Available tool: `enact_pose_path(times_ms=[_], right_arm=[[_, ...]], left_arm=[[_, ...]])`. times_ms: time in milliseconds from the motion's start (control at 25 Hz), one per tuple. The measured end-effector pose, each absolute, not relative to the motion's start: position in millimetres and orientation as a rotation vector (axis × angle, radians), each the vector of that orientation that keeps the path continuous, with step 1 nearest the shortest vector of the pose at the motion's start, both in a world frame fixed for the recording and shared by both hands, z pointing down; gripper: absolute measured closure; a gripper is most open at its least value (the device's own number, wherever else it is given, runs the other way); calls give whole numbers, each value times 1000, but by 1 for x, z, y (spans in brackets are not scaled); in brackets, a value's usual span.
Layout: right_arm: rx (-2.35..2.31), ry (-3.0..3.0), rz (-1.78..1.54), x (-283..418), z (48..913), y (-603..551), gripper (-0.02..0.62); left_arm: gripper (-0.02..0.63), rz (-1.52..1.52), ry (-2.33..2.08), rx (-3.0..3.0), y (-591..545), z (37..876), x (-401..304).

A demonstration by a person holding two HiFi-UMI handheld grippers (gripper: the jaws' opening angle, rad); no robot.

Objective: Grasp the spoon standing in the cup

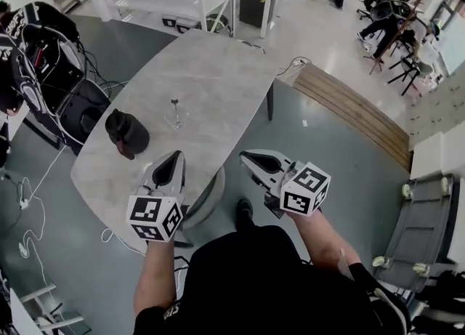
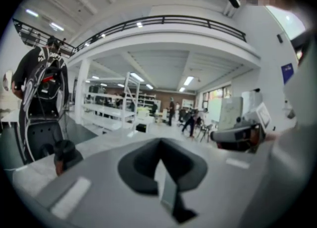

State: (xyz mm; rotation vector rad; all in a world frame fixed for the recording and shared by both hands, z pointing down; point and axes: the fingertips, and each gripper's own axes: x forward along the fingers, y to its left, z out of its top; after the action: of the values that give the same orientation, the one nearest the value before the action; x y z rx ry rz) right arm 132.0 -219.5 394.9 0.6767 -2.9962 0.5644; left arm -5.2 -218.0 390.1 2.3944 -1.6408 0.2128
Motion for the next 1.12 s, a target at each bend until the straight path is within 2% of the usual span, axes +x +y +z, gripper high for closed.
enact_pose_path(times_ms=[200,440,880,1120], right_arm=[[444,-2952,619,108,413,-259,600],[267,-2932,618,64,421,-283,600],[289,-2903,423,-17,405,-334,600],[254,-2826,501,-44,438,-352,582]], left_arm=[[597,219,-1724,2354,-262,381,-4],[597,187,-1805,2196,-274,408,-46],[597,129,-1776,2201,-284,424,-116],[597,83,-1751,2155,-296,435,-134]])
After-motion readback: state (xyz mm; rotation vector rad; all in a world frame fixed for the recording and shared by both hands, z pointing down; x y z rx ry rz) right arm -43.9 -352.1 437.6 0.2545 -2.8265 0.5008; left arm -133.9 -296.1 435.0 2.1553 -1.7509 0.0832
